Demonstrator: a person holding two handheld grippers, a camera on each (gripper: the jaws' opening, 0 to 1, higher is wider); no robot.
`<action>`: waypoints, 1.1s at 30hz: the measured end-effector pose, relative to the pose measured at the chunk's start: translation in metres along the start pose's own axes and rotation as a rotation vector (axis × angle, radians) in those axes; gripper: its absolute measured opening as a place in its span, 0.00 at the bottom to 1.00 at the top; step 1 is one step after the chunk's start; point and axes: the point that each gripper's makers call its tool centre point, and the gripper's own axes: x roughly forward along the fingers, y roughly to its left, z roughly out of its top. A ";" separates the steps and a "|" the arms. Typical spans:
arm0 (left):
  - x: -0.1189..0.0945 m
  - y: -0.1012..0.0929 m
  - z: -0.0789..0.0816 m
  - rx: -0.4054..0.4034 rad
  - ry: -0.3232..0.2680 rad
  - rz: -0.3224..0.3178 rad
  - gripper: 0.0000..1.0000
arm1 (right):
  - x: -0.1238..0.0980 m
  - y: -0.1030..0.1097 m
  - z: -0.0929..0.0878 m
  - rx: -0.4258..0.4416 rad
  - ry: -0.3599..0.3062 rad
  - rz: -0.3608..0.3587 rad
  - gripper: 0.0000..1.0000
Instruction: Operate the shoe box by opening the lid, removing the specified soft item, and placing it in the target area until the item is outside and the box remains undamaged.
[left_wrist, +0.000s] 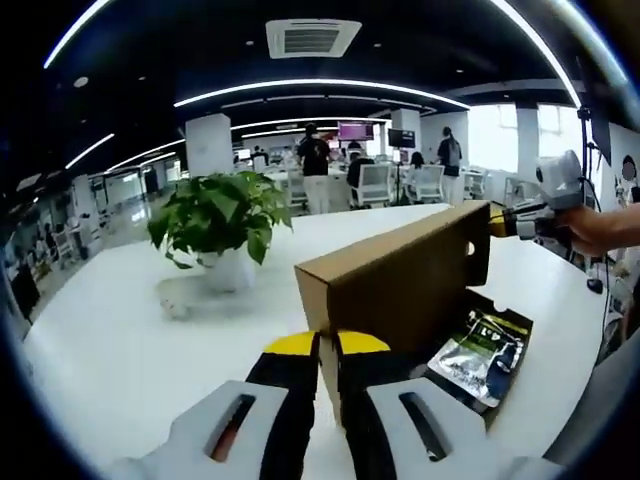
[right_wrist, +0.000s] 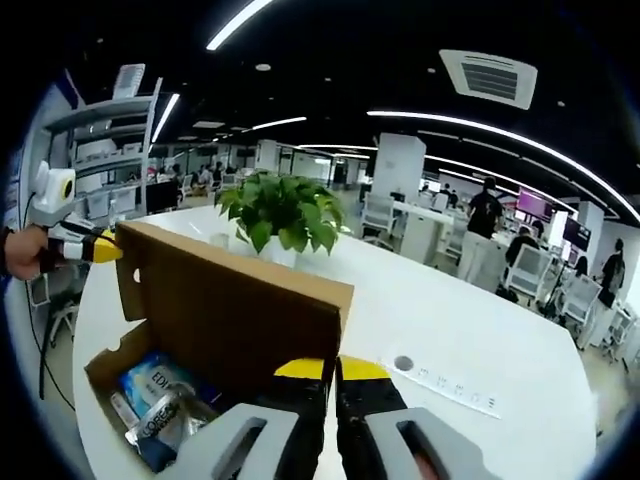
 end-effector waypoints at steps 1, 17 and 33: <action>0.001 0.000 -0.002 -0.001 0.004 0.000 0.03 | 0.001 0.000 -0.001 0.001 0.004 0.001 0.00; 0.015 0.003 -0.031 -0.043 0.084 -0.005 0.02 | 0.017 0.001 -0.026 0.034 0.083 0.018 0.00; 0.025 0.003 -0.057 -0.047 0.144 -0.023 0.02 | 0.030 0.002 -0.047 0.045 0.139 0.024 0.00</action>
